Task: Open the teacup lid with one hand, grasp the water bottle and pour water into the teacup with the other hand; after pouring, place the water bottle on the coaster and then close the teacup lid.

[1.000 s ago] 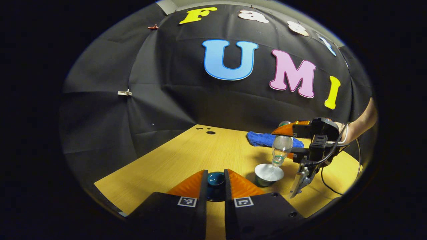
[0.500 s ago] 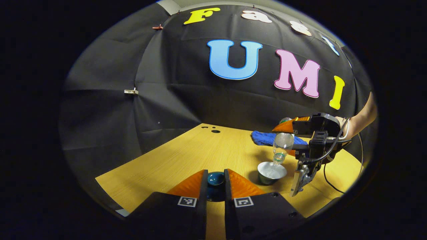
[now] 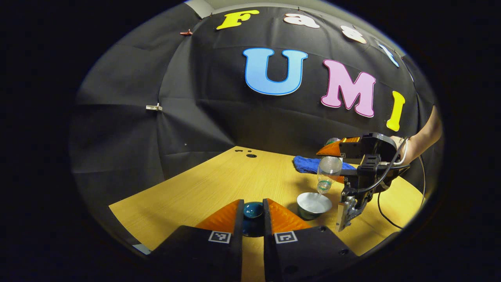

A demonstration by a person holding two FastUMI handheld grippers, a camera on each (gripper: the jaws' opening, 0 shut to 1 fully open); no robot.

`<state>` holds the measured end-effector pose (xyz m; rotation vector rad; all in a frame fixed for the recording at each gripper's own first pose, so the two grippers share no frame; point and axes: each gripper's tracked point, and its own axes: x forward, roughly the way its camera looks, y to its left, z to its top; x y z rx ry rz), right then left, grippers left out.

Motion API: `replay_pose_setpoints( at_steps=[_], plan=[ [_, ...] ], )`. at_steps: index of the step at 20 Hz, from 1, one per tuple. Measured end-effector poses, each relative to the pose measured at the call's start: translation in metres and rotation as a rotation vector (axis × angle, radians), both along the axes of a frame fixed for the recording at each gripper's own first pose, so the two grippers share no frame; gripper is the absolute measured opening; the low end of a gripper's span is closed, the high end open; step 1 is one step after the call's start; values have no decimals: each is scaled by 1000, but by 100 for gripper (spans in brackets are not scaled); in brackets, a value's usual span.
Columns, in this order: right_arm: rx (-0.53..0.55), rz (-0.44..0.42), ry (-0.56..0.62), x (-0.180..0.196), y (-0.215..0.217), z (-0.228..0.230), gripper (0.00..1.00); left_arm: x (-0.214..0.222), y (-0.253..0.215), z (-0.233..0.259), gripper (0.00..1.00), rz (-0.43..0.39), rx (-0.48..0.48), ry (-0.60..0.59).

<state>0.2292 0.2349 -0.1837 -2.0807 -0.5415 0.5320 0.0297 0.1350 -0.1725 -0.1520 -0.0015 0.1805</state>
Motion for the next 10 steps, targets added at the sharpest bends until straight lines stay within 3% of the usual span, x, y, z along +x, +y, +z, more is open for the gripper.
replay_pose_setpoints(
  at_steps=[1, 2, 10],
  plan=[
    [-4, 2, -1, -1, -1, -1, 75, 0, -1, 1, 22, -1, 8, -2],
    [-7, 4, -3, -3, -1, -2, 74, 0, -2, 2, 26, -3, 17, -2],
    [-20, 40, -36, -7, 3, 1, 74, 1, -4, 13, 27, -10, 45, -10]
  ],
)
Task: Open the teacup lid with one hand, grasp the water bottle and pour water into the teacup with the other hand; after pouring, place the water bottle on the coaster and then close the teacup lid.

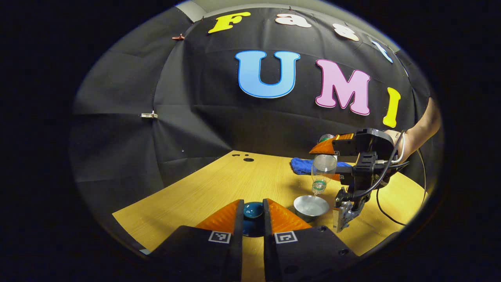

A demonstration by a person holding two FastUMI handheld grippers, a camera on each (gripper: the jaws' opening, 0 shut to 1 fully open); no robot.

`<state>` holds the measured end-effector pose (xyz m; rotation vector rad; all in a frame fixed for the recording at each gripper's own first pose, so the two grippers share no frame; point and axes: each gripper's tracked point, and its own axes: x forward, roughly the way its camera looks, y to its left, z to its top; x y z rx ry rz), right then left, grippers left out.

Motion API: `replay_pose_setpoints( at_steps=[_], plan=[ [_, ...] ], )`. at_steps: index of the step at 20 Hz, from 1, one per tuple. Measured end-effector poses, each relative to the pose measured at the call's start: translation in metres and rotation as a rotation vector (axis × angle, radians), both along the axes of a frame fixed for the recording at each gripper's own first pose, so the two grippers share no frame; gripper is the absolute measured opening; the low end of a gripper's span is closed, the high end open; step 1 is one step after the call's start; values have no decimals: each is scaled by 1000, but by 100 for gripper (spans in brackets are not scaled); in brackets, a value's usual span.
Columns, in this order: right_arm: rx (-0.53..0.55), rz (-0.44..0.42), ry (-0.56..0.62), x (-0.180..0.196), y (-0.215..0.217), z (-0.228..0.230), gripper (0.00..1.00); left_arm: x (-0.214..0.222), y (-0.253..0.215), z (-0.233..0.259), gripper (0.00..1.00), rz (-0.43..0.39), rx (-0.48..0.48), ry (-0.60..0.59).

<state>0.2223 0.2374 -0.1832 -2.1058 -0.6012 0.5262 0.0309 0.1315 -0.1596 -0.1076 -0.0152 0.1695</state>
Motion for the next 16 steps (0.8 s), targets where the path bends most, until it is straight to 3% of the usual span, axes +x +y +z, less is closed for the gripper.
replay_pose_setpoints(
  at_steps=[16],
  plan=[
    [-20, 15, -27, 3, 1, 2, 74, -4, 2, 19, 26, 9, 16, -15]
  ],
)
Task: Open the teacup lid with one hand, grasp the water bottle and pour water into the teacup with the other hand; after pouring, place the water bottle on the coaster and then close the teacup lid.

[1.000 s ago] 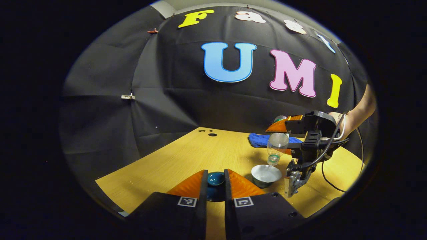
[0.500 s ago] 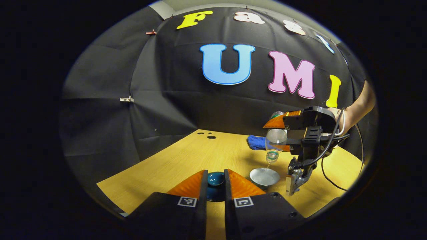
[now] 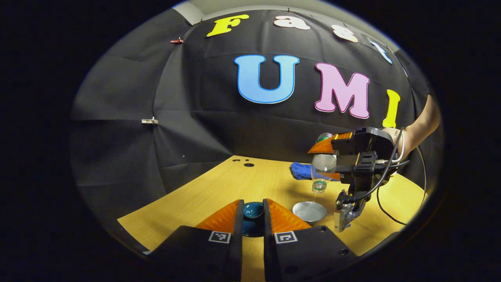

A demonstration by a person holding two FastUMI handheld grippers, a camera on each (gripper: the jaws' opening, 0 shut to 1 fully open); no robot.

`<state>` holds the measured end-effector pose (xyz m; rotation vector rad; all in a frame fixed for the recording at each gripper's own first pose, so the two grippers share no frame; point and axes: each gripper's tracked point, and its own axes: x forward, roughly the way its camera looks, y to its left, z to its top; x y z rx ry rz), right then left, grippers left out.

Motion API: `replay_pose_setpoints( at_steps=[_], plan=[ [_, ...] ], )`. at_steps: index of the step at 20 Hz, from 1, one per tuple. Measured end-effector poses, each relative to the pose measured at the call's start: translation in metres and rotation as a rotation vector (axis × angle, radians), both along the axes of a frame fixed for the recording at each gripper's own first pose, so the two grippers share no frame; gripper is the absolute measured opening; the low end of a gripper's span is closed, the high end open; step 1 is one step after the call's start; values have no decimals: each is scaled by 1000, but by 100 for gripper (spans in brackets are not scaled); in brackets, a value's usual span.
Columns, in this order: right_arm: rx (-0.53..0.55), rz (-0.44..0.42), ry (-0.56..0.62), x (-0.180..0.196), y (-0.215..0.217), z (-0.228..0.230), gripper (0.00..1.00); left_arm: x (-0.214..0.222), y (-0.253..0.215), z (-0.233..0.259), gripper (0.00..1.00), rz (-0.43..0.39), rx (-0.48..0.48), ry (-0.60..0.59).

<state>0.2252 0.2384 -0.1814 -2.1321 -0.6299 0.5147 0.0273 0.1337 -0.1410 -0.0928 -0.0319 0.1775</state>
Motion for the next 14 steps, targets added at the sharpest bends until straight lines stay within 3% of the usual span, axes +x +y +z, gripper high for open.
replay_pose_setpoints(
  at_steps=[9, 11, 14],
  plan=[
    [146, -143, 153, 7, -13, 5, 75, -9, 10, 34, 26, 30, 8, 4],
    [232, -213, 211, 13, -18, 5, 75, -13, 9, 52, 26, 32, 2, -5],
    [457, -342, 336, 16, -33, 8, 75, -20, 7, 80, 26, 37, 6, -15]
  ],
)
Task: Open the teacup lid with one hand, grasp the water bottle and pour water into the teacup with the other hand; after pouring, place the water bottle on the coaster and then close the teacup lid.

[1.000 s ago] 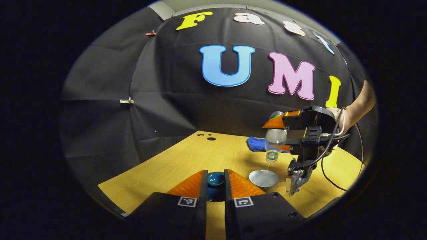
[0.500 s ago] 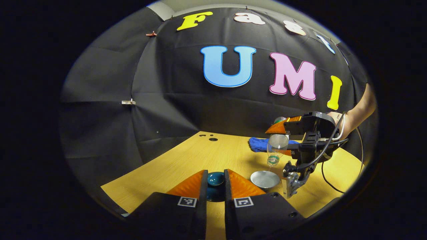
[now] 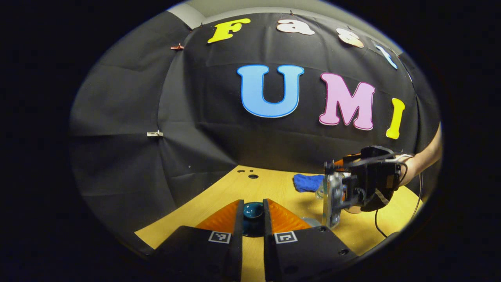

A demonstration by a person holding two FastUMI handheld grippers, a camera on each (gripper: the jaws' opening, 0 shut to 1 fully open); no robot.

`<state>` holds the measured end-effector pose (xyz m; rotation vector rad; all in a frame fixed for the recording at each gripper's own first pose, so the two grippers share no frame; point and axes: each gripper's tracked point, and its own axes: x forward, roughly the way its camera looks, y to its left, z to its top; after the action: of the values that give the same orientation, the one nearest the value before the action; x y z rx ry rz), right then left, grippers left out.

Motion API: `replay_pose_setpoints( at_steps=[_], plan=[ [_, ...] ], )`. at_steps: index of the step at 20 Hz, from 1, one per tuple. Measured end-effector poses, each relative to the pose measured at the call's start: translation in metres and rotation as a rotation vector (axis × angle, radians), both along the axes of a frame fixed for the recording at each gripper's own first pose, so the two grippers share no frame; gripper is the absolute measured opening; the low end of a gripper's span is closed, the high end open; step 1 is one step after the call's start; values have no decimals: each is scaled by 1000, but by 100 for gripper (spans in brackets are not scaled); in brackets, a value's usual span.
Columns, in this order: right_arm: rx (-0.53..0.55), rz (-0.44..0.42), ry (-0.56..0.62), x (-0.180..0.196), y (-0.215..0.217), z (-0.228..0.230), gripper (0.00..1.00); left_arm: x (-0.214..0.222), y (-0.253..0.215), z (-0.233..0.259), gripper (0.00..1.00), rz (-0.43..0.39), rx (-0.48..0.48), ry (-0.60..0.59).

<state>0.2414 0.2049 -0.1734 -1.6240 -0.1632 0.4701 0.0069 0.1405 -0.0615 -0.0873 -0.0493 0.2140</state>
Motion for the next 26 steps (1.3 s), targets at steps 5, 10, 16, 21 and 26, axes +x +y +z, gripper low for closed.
replay_pose_setpoints(
  at_steps=[5, 10, 16, 21, 26],
  plan=[
    [421, -215, 169, -12, -49, 39, 72, -4, -19, 30, 26, -3, -2, 1],
    [874, -370, 348, -15, -108, 83, 75, 2, -41, 45, 29, -18, -8, 1],
    [1371, -385, 496, 2, -142, 67, 75, 27, -60, 22, 26, -54, -96, 24],
    [1409, -337, 502, 12, -152, 30, 75, 48, -69, -15, 26, -59, -49, 69],
    [1481, -343, 507, 22, -152, -19, 75, 73, -87, -25, 26, -81, -45, 49]
  ],
)
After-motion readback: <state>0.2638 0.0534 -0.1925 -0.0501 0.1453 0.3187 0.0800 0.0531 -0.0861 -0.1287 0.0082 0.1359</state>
